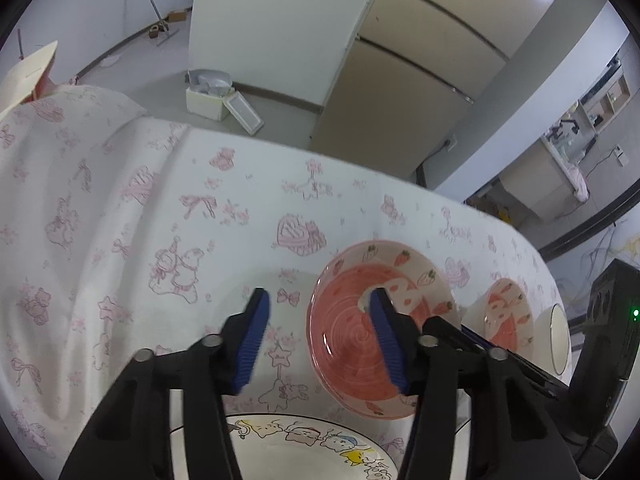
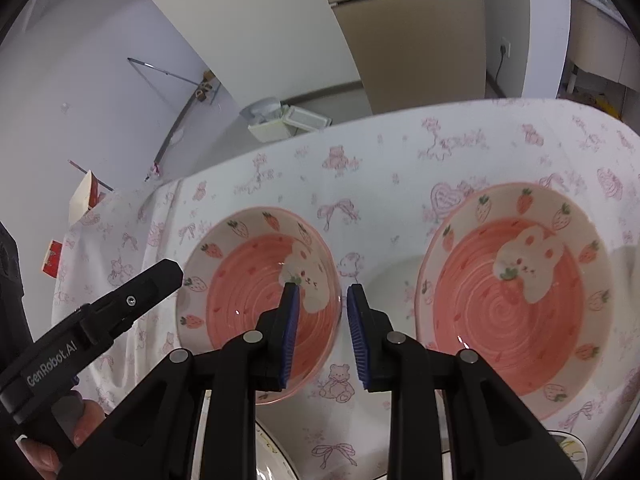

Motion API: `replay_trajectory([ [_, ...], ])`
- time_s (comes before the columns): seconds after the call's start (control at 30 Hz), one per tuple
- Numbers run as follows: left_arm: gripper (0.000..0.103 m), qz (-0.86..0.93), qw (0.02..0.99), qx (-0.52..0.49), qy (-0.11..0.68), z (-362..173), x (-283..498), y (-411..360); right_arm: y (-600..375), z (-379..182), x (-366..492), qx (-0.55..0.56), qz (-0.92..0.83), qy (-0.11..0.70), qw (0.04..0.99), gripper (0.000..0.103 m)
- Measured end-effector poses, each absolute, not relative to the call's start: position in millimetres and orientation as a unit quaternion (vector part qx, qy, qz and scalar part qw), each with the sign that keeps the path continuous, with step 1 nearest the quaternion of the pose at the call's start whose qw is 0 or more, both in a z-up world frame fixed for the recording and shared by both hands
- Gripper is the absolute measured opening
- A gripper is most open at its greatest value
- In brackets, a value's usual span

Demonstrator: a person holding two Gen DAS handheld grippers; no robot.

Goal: Organize plates and bowls
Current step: 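Close the right gripper on the rim of the pink bunny bowl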

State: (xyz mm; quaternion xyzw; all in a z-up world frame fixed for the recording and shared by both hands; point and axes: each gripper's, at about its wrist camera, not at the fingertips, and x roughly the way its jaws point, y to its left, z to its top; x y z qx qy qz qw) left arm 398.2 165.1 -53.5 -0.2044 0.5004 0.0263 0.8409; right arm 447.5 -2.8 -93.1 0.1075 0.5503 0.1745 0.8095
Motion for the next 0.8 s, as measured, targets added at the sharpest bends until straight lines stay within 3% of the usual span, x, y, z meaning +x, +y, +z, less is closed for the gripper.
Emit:
replay_trajectory([
  [0.1,0.024,0.029,0.828,-0.21,0.519,-67,402,164,-1,-98,448,0.103,0.171,0.552,0.81,0.019],
  [0.13,0.021,0.028,0.824,-0.214,0.524,-71,403,164,-1,-98,448,0.102,0.17,0.552,0.81,0.019],
  [0.57,0.019,0.022,0.814,-0.21,0.541,-88,408,156,12,-99,444,0.046,0.16,0.54,0.825,0.018],
  [0.63,0.014,0.026,0.816,-0.207,0.54,-88,408,157,11,-98,444,0.044,0.155,0.534,0.83,0.008],
  [0.8,0.012,0.026,0.811,-0.213,0.544,-91,408,159,8,-99,446,0.039,0.17,0.529,0.831,0.008],
])
